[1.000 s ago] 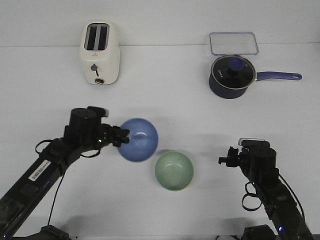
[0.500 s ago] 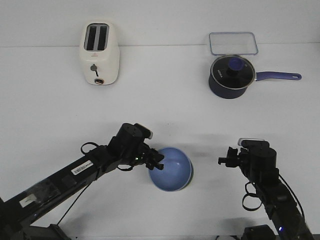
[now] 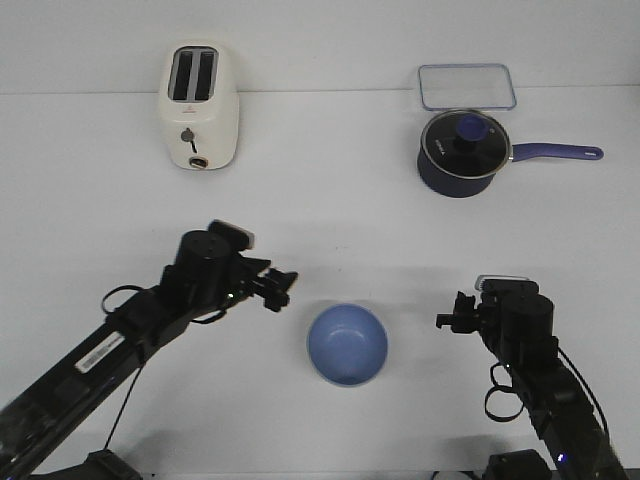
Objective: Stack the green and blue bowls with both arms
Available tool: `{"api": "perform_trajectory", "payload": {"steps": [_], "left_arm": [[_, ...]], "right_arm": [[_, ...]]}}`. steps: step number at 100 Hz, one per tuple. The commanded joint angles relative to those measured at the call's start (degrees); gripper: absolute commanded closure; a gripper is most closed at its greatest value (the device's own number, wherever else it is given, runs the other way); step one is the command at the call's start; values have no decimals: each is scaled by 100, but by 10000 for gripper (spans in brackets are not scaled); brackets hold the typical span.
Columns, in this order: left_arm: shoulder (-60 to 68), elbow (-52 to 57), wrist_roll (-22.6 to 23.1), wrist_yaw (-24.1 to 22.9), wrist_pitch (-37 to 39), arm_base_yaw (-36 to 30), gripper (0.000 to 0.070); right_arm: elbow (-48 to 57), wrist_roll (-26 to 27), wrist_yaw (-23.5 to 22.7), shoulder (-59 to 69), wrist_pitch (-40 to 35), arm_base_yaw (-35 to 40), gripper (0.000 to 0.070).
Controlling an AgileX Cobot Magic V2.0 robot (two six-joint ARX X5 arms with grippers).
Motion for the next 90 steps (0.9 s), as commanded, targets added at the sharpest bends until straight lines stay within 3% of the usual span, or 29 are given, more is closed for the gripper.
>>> {"api": "perform_trajectory", "payload": {"steps": [1, 5, 9, 15, 25, 41, 61, 74, 90], "left_arm": [[-258, 120, 481, -748, -107, 236, 552], [-468, 120, 739, -1141, -164, 439, 700], [-664, 118, 905, -1449, -203, 651, 683], [-925, 105, 975, -1681, -254, 988, 687], [-1438, -203, 979, -1687, -81, 1556, 687], [-2881, -1862, 1032, -1685, 1246, 2175, 687], [-4671, -3735, 1075, -1685, 2542, 2629, 688], [-5058, -3910, 1075, -1687, 2570, 2717, 687], [-5171, -3901, 1075, -1683, 2643, 2715, 685]], "right_arm": [[37, -160, -184, -28, 210, 4, 468], [37, -184, -348, -74, 387, 4, 585], [37, -190, -446, -140, 531, 4, 700], [37, -190, -505, -278, 732, 4, 700], [2, -214, -728, -726, 1049, 4, 700], [-496, -483, -748, -2057, 1495, 4, 700], [-1257, -487, 114, -3504, 1488, 4, 700], [-1309, -474, 437, -3735, 1497, 4, 700], [-1309, -483, 463, -3735, 1495, 4, 700]]}}
